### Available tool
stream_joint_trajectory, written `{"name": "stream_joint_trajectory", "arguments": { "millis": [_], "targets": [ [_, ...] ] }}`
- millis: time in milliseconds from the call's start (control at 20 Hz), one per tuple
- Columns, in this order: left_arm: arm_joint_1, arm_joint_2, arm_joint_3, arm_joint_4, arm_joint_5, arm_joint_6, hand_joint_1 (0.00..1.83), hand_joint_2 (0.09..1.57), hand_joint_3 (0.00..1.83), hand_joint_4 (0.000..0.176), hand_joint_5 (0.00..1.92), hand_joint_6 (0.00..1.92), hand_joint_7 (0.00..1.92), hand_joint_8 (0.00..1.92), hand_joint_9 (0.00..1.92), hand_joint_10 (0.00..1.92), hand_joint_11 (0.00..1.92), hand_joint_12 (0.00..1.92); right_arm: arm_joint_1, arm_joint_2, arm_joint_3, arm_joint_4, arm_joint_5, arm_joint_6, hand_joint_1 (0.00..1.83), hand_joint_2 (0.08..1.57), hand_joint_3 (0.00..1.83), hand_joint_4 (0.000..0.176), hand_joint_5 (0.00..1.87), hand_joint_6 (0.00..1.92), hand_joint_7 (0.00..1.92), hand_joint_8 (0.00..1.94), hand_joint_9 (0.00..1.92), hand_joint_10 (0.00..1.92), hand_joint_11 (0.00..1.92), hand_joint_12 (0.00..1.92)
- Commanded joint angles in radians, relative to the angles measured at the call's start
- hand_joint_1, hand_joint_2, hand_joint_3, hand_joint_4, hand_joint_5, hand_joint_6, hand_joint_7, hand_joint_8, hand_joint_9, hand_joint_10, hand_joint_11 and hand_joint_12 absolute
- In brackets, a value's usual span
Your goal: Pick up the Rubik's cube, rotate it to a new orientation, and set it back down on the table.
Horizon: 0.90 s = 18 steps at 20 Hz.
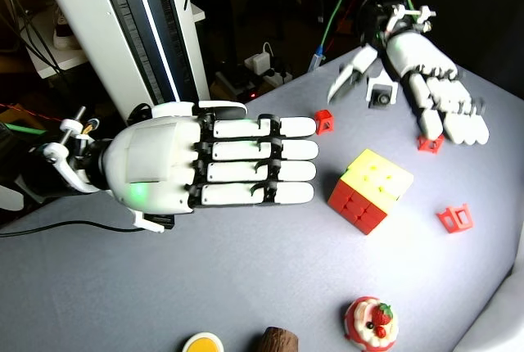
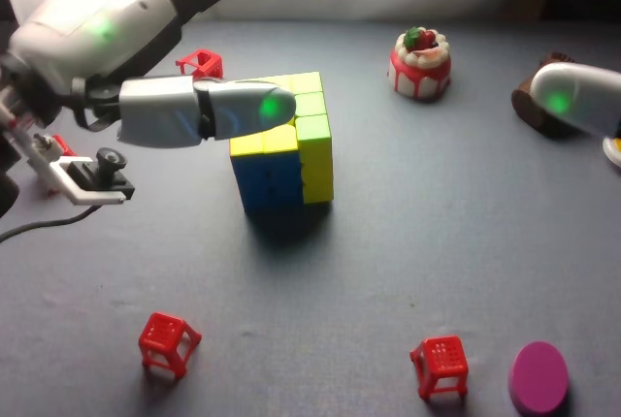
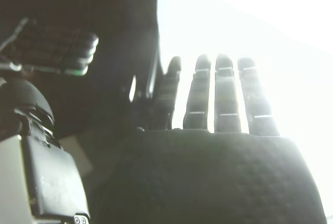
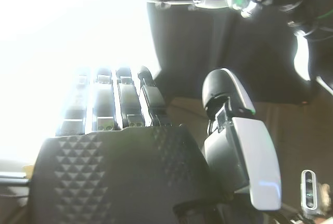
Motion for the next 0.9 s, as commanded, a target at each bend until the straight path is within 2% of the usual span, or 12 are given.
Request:
{"name": "stream_joint_trajectory", "arguments": {
  "millis": [0,200,350,500,550,600,650,700,750,800,850],
  "targets": [
    [-0.002,0.012,-0.008,-0.019,-0.179,0.003,0.0,0.9,0.01,0.176,0.0,0.0,0.0,0.0,0.0,0.0,0.0,0.0,0.002,0.008,-0.008,0.026,0.123,0.006,0.0,1.3,0.0,0.0,0.0,0.0,0.0,0.0,0.0,0.0,0.0,0.0],
    [0.046,0.049,-0.041,-0.046,-0.279,0.016,0.0,0.95,0.03,0.176,0.0,0.0,0.0,0.0,0.0,0.0,0.0,0.0,0.002,0.028,-0.019,0.047,0.132,0.006,0.05,1.28,0.0,0.0,0.0,0.0,0.0,0.0,0.0,0.0,0.0,0.0],
    [0.081,0.073,-0.063,-0.064,-0.351,0.024,0.01,1.07,0.04,0.176,0.0,0.0,0.0,0.0,0.0,0.0,0.0,0.0,0.002,0.047,-0.035,0.06,0.163,0.006,0.13,1.29,0.0,0.0,0.0,0.0,0.0,0.0,0.0,0.0,0.0,0.0],
    [0.111,0.103,-0.092,-0.075,-0.434,0.036,0.0,1.05,0.02,0.176,0.0,0.0,0.0,0.0,0.0,0.0,0.0,0.0,0.002,0.075,-0.059,0.07,0.207,0.006,0.28,1.27,0.0,0.0,0.0,0.0,0.0,0.0,0.0,0.0,0.0,0.0],
    [0.119,0.109,-0.099,-0.08,-0.457,0.039,0.0,1.16,0.03,0.176,0.0,0.0,0.0,0.0,0.0,0.0,0.0,0.0,0.002,0.082,-0.066,0.071,0.22,0.006,0.27,1.24,0.0,0.015,0.0,0.0,0.0,0.0,0.0,0.0,0.0,0.0],
    [0.127,0.115,-0.104,-0.084,-0.486,0.041,0.0,1.2,0.03,0.157,0.0,0.0,0.0,0.0,0.0,0.0,0.0,0.0,0.002,0.088,-0.074,0.074,0.238,0.006,0.3,1.22,0.0,0.033,0.0,0.0,0.0,0.0,0.0,0.0,0.0,0.0],
    [0.136,0.119,-0.109,-0.088,-0.509,0.045,0.0,1.17,0.02,0.168,0.0,0.0,0.0,0.0,0.0,0.0,0.0,0.0,0.002,0.093,-0.078,0.075,0.251,0.006,0.32,1.2,0.0,0.055,0.0,0.0,0.0,0.0,0.0,0.0,0.0,0.0],
    [0.144,0.123,-0.115,-0.097,-0.531,0.053,0.0,1.17,0.01,0.174,0.0,0.0,0.0,0.0,0.0,0.0,0.0,0.0,0.002,0.096,-0.081,0.075,0.262,0.006,0.31,1.2,0.0,0.049,0.0,0.0,0.0,0.0,0.0,0.0,0.0,0.0],
    [0.157,0.13,-0.123,-0.106,-0.562,0.062,0.0,1.18,0.02,0.176,0.0,0.0,0.0,0.0,0.0,0.0,0.0,0.0,0.002,0.101,-0.085,0.075,0.279,0.006,0.29,1.22,0.0,0.016,0.0,0.0,0.0,0.0,0.0,0.0,0.0,0.0],
    [0.166,0.133,-0.128,-0.114,-0.583,0.069,0.0,1.2,0.03,0.176,0.0,0.0,0.0,0.0,0.0,0.0,0.0,0.0,0.002,0.105,-0.088,0.075,0.29,0.006,0.28,1.22,0.0,0.0,0.0,0.0,0.0,0.0,0.0,0.0,0.0,0.0],
    [0.176,0.136,-0.131,-0.123,-0.603,0.073,0.0,1.21,0.03,0.176,0.0,0.0,0.0,0.0,0.0,0.0,0.0,0.0,0.002,0.109,-0.092,0.075,0.302,0.006,0.26,1.24,0.0,0.0,0.0,0.0,0.0,0.0,0.0,0.0,0.0,0.0]
  ]
}}
